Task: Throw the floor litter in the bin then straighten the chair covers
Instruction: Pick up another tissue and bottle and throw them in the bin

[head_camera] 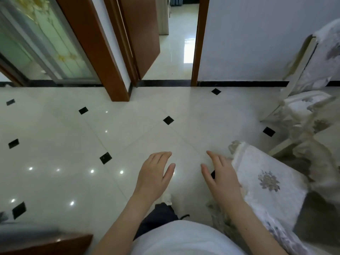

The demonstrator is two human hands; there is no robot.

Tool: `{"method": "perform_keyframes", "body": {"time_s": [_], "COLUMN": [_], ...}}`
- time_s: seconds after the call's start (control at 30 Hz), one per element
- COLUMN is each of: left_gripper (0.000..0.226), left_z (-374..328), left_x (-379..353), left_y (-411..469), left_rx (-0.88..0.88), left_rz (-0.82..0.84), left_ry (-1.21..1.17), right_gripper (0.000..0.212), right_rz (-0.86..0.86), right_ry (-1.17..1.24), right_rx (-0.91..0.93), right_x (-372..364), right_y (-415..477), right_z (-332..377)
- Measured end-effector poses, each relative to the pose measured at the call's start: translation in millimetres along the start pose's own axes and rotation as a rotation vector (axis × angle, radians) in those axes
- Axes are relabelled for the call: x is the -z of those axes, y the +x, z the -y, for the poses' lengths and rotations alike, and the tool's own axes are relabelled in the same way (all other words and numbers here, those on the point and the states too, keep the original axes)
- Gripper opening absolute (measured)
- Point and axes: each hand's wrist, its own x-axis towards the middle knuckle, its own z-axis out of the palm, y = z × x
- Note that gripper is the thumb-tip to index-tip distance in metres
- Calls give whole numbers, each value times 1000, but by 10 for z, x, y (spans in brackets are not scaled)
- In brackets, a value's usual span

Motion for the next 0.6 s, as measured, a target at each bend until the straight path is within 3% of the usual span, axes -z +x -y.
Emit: {"method": "perform_keyframes", "body": {"time_s": [0.17,0.3,0.6], "left_gripper": [50,51,53], "left_z": [459,689,1108], "left_x": [340,399,-149], "left_y": [1313,2203,4064], "left_rx": [-108,-160,-102], "left_rz": [7,15,106], "left_ry": [0,11,-21], "right_gripper": [47,53,49], "right_rz": [-33,-71,-82], "right_ry": [-42,-59,-32], "right_rx": [-49,-71,-162], "right_x": [-115,-148,-306], "right_y": [1122,1914,3827], "right_z": [328,343,-173]}}
